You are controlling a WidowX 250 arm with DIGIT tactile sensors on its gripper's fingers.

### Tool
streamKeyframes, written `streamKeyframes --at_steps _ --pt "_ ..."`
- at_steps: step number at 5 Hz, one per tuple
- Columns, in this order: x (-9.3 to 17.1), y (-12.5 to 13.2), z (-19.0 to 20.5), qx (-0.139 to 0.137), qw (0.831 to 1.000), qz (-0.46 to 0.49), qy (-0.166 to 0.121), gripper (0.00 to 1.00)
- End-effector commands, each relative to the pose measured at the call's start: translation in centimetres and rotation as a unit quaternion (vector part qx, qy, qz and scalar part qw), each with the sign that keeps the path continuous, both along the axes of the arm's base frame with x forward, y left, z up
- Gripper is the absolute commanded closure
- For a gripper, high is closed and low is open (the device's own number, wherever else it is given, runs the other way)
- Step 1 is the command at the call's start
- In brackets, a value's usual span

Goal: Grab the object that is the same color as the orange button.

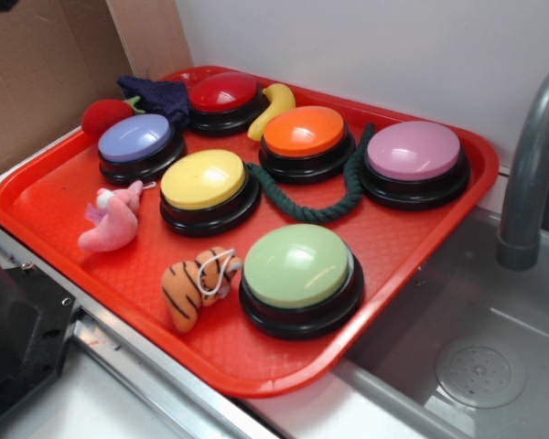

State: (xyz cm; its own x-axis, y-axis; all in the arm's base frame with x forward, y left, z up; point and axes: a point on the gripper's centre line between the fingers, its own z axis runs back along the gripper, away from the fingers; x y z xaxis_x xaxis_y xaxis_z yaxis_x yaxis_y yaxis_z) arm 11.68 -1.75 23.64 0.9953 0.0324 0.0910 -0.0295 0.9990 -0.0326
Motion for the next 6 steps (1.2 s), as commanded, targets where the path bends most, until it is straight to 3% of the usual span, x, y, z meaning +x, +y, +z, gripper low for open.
streamKeyframes --at_steps 1,4,5,6 --pt "0.0 0.0 0.0 0.0 1.0 0.0 0.0 0.0" --pt "1.8 -3.8 -9.7 -0.025 0.988 -0.153 0.022 0.0" --pt "2.3 -5.0 -13.2 -0.024 0.983 -0.182 0.004 0.0" --pt "2.6 -5.9 -16.8 -0.042 0.982 -0.184 -0.017 0.0"
